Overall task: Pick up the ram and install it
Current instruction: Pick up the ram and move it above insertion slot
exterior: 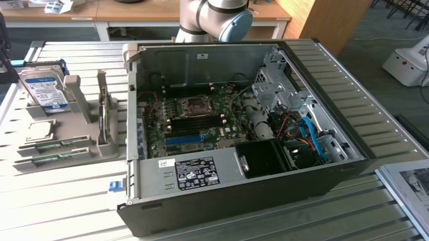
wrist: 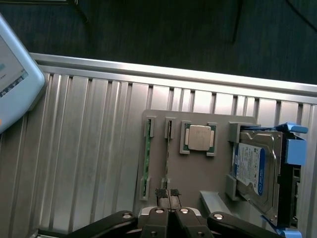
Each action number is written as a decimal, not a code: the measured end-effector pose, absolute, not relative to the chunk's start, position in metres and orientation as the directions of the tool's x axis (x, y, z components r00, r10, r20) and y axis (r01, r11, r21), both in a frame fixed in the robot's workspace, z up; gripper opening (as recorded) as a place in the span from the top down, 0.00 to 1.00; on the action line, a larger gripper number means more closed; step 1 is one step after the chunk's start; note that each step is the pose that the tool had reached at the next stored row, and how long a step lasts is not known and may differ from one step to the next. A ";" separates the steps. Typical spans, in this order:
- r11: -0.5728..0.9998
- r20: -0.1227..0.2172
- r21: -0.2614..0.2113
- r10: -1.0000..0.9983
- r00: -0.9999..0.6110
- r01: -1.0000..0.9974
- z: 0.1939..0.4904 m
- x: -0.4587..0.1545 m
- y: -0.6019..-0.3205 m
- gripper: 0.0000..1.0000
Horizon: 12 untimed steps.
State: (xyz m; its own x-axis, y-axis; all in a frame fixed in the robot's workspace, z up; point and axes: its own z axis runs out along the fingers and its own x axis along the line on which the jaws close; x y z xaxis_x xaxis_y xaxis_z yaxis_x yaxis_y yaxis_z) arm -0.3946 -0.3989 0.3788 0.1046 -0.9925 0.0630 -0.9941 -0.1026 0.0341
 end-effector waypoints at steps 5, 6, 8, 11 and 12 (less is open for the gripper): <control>-0.103 0.064 0.030 -0.993 0.104 -0.994 0.373 -0.395 -0.399 0.90; -0.103 0.064 0.029 -0.993 0.104 -0.994 0.372 -0.395 -0.399 0.90; -0.103 0.064 0.028 -0.993 0.104 -0.994 0.369 -0.395 -0.399 0.90; -0.103 0.064 0.028 -0.993 0.104 -0.994 0.367 -0.395 -0.399 0.90; -0.103 0.064 0.028 -0.993 0.104 -0.994 0.367 -0.395 -0.399 0.90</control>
State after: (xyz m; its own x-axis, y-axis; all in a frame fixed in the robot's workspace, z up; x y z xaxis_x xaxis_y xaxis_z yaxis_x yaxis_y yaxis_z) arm -0.3946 -0.3989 0.3671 0.1042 -0.9925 0.0638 -0.9943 -0.1026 0.0282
